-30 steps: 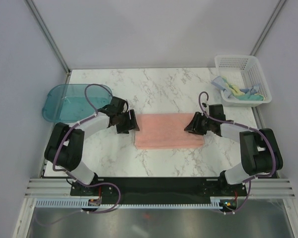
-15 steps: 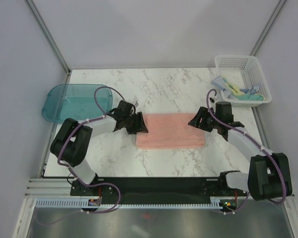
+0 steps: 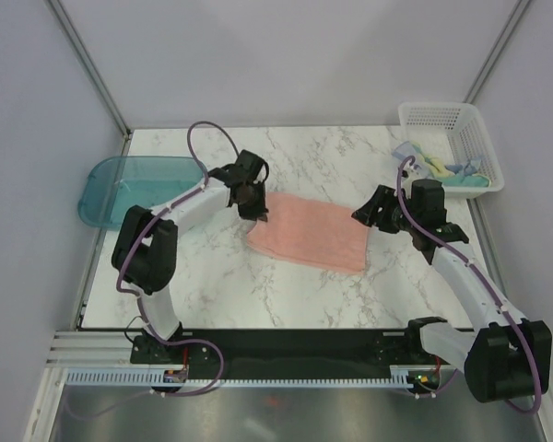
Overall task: Fold and stack the towels
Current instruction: Neatly place the folded towel into the bin
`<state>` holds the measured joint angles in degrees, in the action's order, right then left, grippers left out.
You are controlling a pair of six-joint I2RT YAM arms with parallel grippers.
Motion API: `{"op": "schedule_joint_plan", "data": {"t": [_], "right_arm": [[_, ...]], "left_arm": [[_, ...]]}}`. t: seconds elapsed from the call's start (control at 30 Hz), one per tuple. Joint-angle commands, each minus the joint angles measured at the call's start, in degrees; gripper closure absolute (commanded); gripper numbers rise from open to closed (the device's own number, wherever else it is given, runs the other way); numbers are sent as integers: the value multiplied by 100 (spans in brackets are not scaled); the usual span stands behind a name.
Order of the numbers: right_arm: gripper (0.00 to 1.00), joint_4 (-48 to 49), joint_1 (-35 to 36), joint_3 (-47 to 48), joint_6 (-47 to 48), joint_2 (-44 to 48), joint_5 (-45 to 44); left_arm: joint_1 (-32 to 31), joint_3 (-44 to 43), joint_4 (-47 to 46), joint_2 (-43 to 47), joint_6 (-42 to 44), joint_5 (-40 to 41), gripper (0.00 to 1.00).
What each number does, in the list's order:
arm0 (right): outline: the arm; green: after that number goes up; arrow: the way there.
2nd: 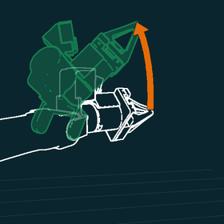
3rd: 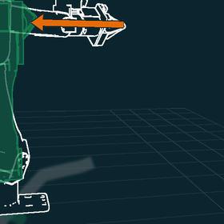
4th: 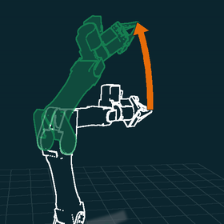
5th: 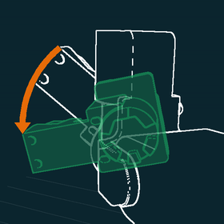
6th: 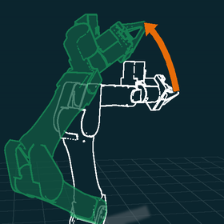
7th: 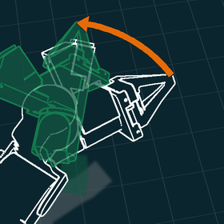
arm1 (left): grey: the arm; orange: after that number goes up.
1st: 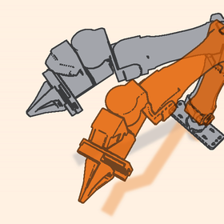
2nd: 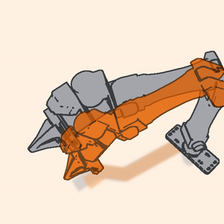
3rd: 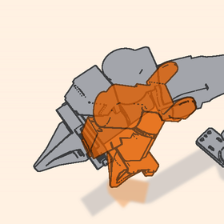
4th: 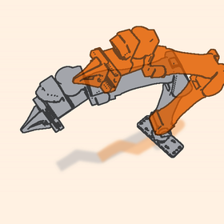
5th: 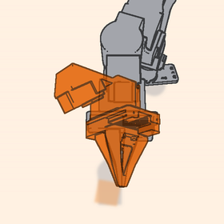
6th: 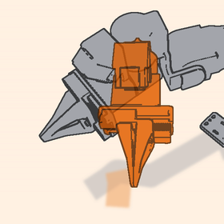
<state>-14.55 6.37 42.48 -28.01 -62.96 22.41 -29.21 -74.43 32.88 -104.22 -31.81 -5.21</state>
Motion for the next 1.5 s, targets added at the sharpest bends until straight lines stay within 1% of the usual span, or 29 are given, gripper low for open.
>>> {"op": "schedule_joint_plan", "data": {"t": [0.0, 0.1, 0.13, 0.17, 0.23, 0.27, 0.3, 0.37, 0.5, 0.57, 0.6, 0.67, 0.7, 0.8, 1.0, 1.17, 1.2, 1.27, 1.37, 1.47], "right_arm": [[36, -74, -13, 278, -3, 196, 61], [36, -180, -22, 384, 120, 196, 35], [36, -198, -22, 401, 138, 196, 9], [36, -198, -13, 419, 164, 196, 17], [36, -198, -13, 437, 199, 188, 17], [36, -198, -13, 437, 208, 161, 17], [36, -206, -13, 454, 226, 152, 17], [36, -207, -13, 454, 270, 117, -9], [36, -198, -13, 489, 314, 47, -9], [36, -206, -13, 524, 322, 12, 8], [36, -198, -22, 533, 322, 3, 35], [36, -206, -13, 577, 314, -15, 35], [36, -198, -22, 595, 314, -23, 44], [36, -154, -13, 621, 305, -6, 61], [35, -23, -13, 542, 305, 152, 52], [36, 48, -13, 516, 323, 91, 131], [35, 101, -13, 507, 322, 82, 149], [35, 180, -22, 481, 296, 56, 193], [35, 250, -13, 454, 270, 29, 228], [36, 250, -22, 437, 287, 20, 246]], "left_arm": [[100, -966, 1437, -159, 448, 1125, 98], [188, -1529, 1834, -291, 606, 1547, 98], [275, -1687, 2114, -396, 650, 1645, 98], [319, -2002, 2239, -440, 746, 1812, 98], [504, -2328, 2520, -581, 843, 1979, 98], [565, -2643, 2808, -625, 913, 2093, 98], [618, -2786, 2950, -651, 940, 2312, 98], [785, -3137, 3266, -661, 1001, 2498, 98], [987, -3507, 3636, -608, 1159, 3191, 98], [1198, -3683, 3725, -625, 1247, 3412, 98], [1286, -3727, 3751, -643, 1282, 3648, 98], [1523, -3850, 3734, -669, 1396, 3982, 98], [1611, -3859, 3682, -695, 1449, 4297, 98], [1971, -3815, 3339, -783, 1704, 4607, 98], [2665, -3596, 2241, -1135, 2433, 4608, 98], [2904, -3587, 2065, -1433, 2531, 4564, 98], [3086, -3587, 2064, -1477, 2540, 4582, 98], [3176, -3561, 2055, -1591, 2575, 4660, 98], [3255, -3421, 1994, -1583, 2584, 4836, 98], [3387, -3498, 1941, -1574, 2618, 4828, 98]]}}
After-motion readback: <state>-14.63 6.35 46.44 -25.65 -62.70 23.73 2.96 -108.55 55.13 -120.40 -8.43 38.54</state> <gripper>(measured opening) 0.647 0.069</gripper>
